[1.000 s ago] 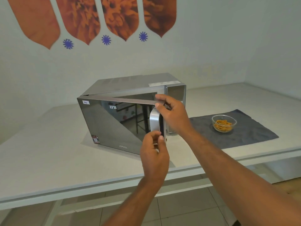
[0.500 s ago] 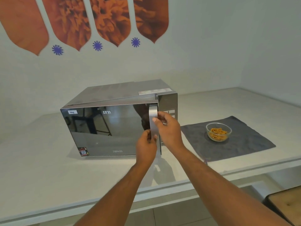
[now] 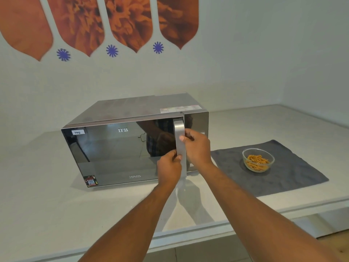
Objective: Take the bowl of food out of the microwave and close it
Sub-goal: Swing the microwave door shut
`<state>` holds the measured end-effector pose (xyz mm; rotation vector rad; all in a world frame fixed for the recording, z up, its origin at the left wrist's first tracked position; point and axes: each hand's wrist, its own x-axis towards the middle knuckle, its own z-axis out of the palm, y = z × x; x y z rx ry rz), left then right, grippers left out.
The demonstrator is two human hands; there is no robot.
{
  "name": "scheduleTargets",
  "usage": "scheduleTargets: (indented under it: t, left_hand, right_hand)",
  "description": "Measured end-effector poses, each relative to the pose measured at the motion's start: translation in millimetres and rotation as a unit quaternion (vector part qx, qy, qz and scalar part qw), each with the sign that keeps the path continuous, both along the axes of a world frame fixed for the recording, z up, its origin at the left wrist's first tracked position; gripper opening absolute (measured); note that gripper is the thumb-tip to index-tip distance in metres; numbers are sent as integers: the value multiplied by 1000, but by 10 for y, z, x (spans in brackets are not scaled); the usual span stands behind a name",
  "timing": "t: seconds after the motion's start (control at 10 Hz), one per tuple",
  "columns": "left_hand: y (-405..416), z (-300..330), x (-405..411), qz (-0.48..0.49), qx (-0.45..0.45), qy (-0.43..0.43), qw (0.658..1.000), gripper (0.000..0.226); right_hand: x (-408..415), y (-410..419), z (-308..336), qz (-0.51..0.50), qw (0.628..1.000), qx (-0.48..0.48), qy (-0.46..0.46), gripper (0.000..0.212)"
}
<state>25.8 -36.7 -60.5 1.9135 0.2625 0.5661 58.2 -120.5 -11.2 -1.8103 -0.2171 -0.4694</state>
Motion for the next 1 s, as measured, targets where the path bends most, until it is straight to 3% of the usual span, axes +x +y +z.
scheduleTargets:
  t: [0.5, 1.0]
  left_hand:
    - [16, 34, 174, 7, -36, 1, 999, 28]
    - [137, -99, -223, -7, 49, 13, 999, 30]
  right_hand:
    - [170, 75, 11, -21, 1000, 18, 5, 25]
    - [-116, 102, -159, -52, 997, -8, 50, 27]
